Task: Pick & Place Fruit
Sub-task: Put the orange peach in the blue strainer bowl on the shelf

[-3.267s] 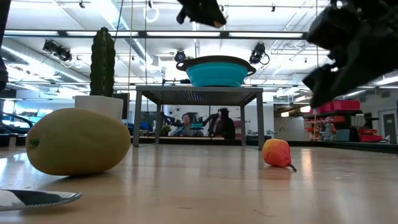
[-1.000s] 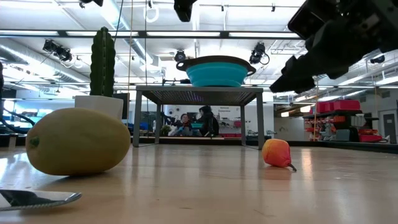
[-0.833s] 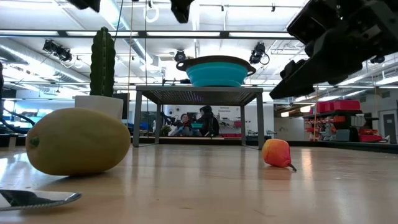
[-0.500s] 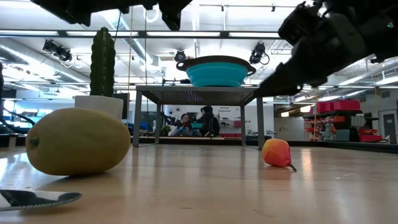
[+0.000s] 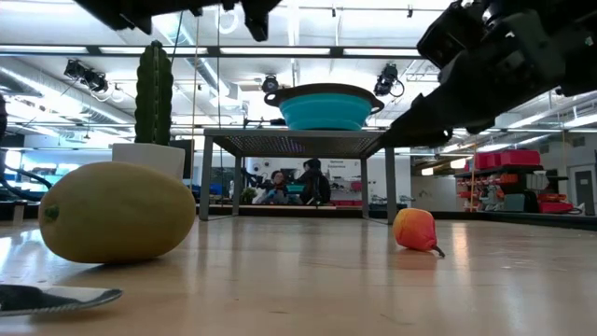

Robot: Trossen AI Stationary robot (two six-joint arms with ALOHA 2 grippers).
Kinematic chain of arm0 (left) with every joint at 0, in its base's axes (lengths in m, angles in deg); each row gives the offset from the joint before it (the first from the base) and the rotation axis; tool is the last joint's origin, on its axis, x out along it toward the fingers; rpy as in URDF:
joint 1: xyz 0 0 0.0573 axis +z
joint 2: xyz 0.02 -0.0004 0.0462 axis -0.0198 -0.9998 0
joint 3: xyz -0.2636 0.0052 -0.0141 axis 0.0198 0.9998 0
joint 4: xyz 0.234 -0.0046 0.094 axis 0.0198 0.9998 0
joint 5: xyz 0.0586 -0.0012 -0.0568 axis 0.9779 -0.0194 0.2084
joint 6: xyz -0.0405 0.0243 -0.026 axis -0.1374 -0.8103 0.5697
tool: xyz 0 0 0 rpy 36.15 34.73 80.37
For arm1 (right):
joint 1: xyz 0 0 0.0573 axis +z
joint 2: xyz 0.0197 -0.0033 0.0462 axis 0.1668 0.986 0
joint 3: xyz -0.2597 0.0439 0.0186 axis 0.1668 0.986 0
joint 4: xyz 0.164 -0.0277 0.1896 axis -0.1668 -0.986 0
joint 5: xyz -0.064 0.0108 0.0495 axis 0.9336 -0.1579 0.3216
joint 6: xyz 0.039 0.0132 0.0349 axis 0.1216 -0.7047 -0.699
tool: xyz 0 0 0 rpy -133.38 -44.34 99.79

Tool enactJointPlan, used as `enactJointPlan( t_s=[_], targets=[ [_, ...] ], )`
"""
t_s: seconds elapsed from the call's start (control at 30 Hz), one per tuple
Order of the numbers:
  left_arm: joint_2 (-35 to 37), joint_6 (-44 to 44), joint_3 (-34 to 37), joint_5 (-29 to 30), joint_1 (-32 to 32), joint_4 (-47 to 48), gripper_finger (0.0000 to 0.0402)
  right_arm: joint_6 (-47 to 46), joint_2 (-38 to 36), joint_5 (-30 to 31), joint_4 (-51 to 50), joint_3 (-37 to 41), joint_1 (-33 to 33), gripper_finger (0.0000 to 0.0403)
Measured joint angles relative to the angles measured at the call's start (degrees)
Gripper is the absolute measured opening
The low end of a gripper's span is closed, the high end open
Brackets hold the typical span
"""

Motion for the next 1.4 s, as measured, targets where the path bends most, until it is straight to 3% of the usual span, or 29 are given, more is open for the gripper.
enactJointPlan(
  t_s=[0.13,0.4,0.83,1.4],
  targets=[
    [4.0,-0.5,0.1,2.3,-2.6,5.9,0.0187,-1.5,2.3,-0.2,0.7,-1.4,0.8,0.0220],
    [7.1,-4.5,0.2,13.5,-9.5,12.3,0.0187,0.9,9.0,-0.3,0.3,-6.1,3.0,0.0221],
    [7.0,-4.4,0.2,14.8,-11.7,14.0,0.0187,-4.4,12.2,0.4,-0.1,-6.5,6.0,0.0277],
    [7.0,-3.5,0.2,17.9,-11.7,16.4,0.0187,-6.4,15.3,3.6,-1.7,-6.5,6.5,0.0277]
  ],
)
